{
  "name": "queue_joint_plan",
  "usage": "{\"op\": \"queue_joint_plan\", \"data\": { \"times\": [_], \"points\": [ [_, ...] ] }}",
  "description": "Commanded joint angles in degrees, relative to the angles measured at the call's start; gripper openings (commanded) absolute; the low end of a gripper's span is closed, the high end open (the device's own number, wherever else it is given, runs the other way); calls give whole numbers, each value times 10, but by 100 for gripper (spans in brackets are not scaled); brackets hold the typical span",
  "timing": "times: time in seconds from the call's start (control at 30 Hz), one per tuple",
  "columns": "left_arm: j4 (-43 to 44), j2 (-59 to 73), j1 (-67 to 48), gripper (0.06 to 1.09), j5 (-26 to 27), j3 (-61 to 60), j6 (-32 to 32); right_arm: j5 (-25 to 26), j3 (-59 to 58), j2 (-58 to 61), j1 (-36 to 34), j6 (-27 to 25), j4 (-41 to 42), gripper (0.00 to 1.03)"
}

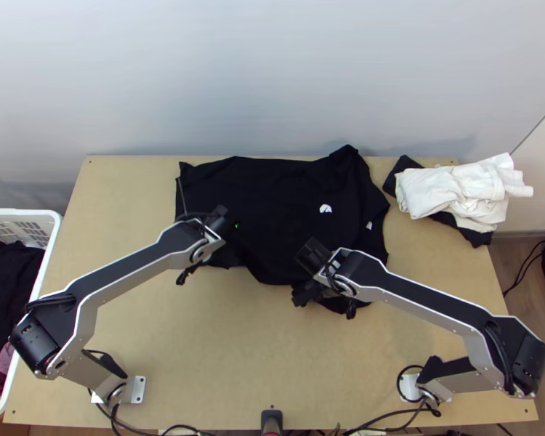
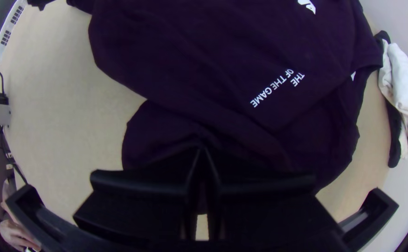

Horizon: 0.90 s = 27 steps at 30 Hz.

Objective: Fold the t-shirt

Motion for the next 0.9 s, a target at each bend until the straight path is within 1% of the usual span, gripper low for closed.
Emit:
{"op": "queue_joint_plan", "data": {
  "times": [0.0,0.03,0.07,0.17,0.23,0.3,0.33,0.4,0.43,0.57,0.67,0.87],
  "points": [
    [24,7,-24,98,-75,-40,19,0,-5,-3,-10,2,-2,3],
    [24,9,-25,97,-83,-44,19,0,-5,-3,-10,2,-2,3],
    [28,10,-26,93,-91,-48,19,0,-6,-3,-11,2,-2,3],
    [50,8,-30,71,-120,-59,31,0,-8,-3,-11,2,-2,3],
    [62,10,-31,60,-139,-63,44,0,-13,-4,-11,2,-2,3],
    [70,12,-29,48,-146,-63,53,0,-17,-5,-11,2,-2,3],
    [77,12,-28,39,-150,-63,59,0,-20,-7,-11,2,-2,3],
    [95,12,-26,17,-156,-63,78,0,-23,-8,-10,3,-2,3],
    [102,12,-24,10,-156,-63,85,0,-23,-8,-10,3,-2,3],
    [103,1,-17,10,-156,-59,94,0,-22,-12,-14,3,-3,3],
    [85,-15,-2,10,-151,-54,92,0,-20,-18,-25,3,-4,3],
    [59,-44,52,10,-103,-50,83,0,-18,-28,-51,2,-6,3]
  ]
}}
